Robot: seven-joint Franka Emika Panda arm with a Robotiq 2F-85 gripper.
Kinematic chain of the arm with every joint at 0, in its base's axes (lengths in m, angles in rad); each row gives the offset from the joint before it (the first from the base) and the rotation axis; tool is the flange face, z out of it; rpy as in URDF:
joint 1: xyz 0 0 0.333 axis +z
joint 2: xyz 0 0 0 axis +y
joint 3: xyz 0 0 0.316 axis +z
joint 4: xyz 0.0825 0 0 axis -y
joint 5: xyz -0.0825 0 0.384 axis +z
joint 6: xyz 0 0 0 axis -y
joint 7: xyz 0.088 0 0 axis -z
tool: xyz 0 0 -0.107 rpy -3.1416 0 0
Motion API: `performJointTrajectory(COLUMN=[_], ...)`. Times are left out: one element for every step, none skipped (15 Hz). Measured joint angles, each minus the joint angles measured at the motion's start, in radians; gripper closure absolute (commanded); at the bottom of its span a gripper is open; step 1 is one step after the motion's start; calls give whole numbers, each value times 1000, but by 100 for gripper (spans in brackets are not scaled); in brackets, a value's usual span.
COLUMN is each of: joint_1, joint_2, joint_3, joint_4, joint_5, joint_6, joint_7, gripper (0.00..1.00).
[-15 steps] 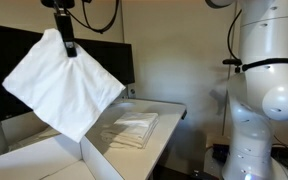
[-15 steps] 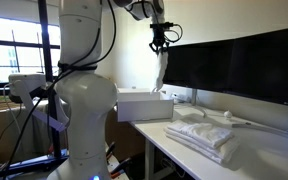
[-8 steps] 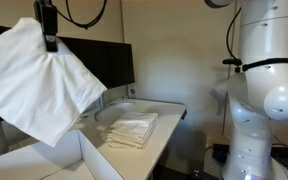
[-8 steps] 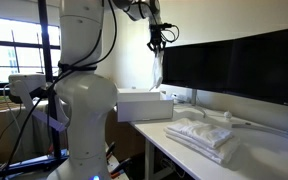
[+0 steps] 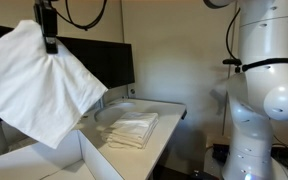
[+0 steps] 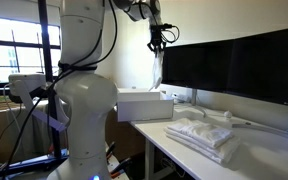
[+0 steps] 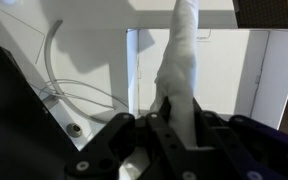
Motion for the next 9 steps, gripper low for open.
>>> performJointTrajectory(joint_1=[0,0,0,1,3,7,17,27,38], joint_2=[0,1,3,9,20,33,50,68,87], joint_3=[0,0,0,4,10,18,26,36,47], joint_4=[0,0,0,-1,-3,-4,-5,-7,-12], joint_5=[0,0,1,4,6,11,18,29,49], joint_6=[0,0,0,2,7,21,43,72,109], joint_7=[0,0,0,0,0,0,0,1,1], gripper=[95,95,95,95,95,95,95,95,95])
